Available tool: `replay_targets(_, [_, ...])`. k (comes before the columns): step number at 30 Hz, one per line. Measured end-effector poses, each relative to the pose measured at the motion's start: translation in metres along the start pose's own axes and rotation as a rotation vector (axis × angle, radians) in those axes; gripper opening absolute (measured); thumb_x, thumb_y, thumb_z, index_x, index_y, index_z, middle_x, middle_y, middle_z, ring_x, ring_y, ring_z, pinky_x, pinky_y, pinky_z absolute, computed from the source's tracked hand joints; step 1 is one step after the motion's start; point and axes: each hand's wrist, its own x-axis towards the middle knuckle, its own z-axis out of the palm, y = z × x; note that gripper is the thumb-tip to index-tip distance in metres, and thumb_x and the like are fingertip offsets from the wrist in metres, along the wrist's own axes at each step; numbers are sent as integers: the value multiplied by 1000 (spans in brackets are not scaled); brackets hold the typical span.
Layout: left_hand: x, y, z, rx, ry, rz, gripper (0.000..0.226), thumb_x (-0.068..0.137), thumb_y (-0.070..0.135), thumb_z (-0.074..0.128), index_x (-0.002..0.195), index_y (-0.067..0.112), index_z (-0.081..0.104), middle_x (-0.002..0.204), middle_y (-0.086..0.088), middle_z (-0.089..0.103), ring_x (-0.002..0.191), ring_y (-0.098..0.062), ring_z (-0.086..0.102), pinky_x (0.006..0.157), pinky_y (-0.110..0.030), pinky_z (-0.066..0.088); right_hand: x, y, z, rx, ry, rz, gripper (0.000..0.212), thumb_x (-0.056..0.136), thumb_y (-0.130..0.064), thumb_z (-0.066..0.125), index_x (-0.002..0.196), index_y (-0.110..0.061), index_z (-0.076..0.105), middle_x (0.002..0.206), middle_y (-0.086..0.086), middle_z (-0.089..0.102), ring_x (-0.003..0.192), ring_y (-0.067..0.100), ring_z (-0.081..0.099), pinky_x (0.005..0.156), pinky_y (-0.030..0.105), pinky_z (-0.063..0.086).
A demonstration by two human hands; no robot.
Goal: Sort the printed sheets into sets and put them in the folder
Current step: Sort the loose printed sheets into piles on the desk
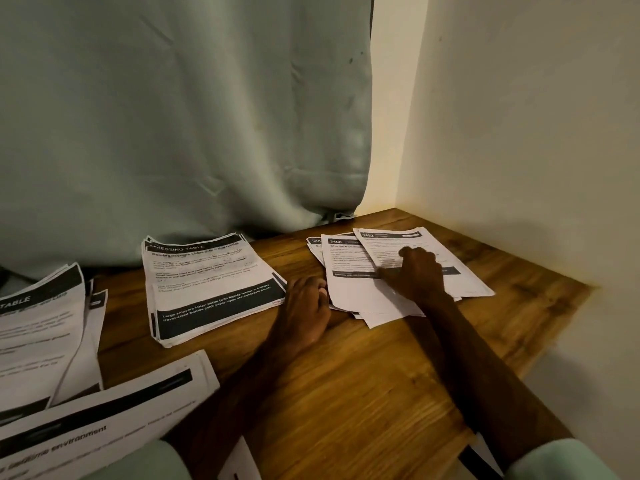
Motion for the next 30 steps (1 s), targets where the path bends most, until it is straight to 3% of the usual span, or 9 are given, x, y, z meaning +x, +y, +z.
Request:
replay_targets(2, [0, 1, 0, -2, -3, 7, 31, 108, 23, 40, 133, 16, 57, 141, -3, 55, 137, -18, 40, 113, -34, 37, -4, 2, 5, -19, -79, -14, 71, 85, -66, 67, 126, -9, 59, 126, 12, 65, 116, 29, 60, 98, 42, 52])
replay_targets(9, [-1, 3, -1, -34, 0, -11, 32, 110, 31, 36, 131, 18, 57, 139, -2, 56, 134, -17, 41, 110, -33, 36, -13, -24, 9, -159, -19, -138, 38, 98, -35, 61, 127, -10, 56, 124, 12, 63, 113, 27, 61, 95, 35, 49])
replay_targets(15, [-1, 7, -1, -62, -1, -55, 34, 109, 36, 39, 136, 20, 52, 142, -3, 53, 137, -18, 40, 111, -36, 37, -15, -32, 11, -299, -11, -211, 41, 100, -26, 62, 136, -12, 49, 131, 11, 59, 117, 25, 60, 96, 32, 48])
replay_targets(21, [0, 7, 0, -65, -8, -71, 38, 108, 37, 42, 143, 23, 44, 147, -3, 48, 139, -19, 39, 110, -37, 38, -13, -29, 12, -221, 21, -188, 42, 100, -25, 61, 138, -12, 47, 132, 12, 59, 117, 25, 60, 97, 33, 49])
replay_targets(25, [0, 3, 1, -76, -7, -35, 37, 107, 34, 44, 142, 22, 46, 146, -2, 51, 139, -19, 39, 111, -38, 39, -10, -22, 1, -47, 109, -110, 55, 93, -33, 72, 138, -10, 48, 128, 13, 64, 111, 29, 65, 90, 39, 54])
replay_targets(30, [0, 2, 1, -80, -9, -24, 38, 107, 33, 44, 144, 23, 44, 148, 0, 50, 141, -19, 37, 113, -41, 40, -6, -9, -21, 193, 317, 84, 38, 88, -13, 77, 123, -10, 60, 126, 16, 67, 108, 34, 68, 91, 50, 57])
